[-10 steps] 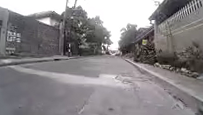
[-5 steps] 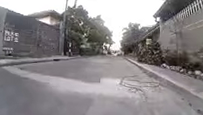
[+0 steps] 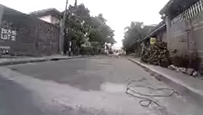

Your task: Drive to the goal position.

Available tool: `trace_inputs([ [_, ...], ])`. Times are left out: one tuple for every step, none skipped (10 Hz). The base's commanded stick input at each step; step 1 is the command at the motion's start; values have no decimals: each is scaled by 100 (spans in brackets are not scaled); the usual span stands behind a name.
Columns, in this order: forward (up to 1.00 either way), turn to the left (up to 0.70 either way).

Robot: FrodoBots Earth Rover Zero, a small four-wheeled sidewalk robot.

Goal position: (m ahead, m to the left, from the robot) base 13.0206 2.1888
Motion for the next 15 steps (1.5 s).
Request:
trace_inputs([
  [100, -19],
  [100, -3],
  [100, 0],
  [100, 0],
  [100, 0],
  [100, 0],
  [100, 0],
  [100, 0],
  [100, 0],
  [100, 0],
  [100, 0],
  [100, 0],
  [100, 0],
  [100, 0],
  [100, 0],
])
